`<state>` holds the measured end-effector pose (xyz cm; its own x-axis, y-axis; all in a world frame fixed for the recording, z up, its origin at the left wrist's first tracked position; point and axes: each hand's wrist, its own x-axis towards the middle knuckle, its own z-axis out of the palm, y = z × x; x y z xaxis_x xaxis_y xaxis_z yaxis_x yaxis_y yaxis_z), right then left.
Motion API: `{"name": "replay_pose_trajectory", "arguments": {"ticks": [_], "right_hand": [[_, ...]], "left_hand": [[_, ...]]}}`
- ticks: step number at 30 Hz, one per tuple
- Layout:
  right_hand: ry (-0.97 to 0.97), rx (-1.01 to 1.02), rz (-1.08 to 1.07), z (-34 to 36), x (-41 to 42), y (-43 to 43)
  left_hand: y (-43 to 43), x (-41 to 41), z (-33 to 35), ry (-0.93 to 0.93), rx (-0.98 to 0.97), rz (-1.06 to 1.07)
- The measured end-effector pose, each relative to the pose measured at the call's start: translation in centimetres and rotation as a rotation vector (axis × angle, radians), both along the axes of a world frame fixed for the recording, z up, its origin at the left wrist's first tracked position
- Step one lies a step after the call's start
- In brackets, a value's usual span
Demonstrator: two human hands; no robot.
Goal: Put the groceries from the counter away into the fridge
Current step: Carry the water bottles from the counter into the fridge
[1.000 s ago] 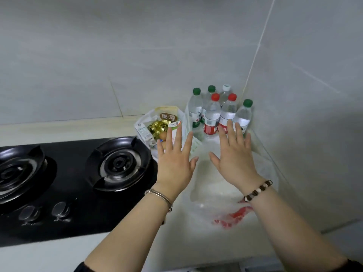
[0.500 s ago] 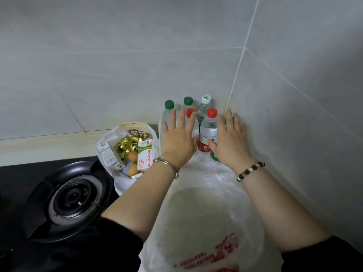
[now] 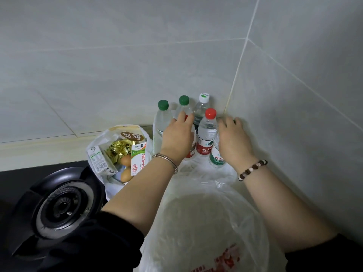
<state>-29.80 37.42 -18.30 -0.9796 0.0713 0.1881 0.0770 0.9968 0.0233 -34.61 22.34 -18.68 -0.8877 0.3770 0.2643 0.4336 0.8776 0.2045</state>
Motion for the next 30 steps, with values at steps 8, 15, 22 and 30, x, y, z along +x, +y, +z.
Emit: {"name": "replay_pose_trajectory", "arguments": {"ticks": [8, 15, 22, 30], "right_hand": [[0.017, -0.087, -0.047, 0.6, 1.2, -0.3], [0.017, -0.117, -0.026, 1.4, 2.0, -1.6], [0.177, -0.193, 0.046, 3.8, 4.6, -4.1], [0.312, -0.21, 0.241, 7.8, 8.0, -10.8]], "left_hand": [[-1.2, 1.2, 0.4, -0.073, -0.012, 0.008], [-2.3, 2.0, 1.6, -0.161, 0.057, 0.008], [-4.2, 5.4, 3.4, -0.077, 0.11, 0.035], [-10.8, 11.9, 8.1, 0.082, 0.227, 0.18]]}}
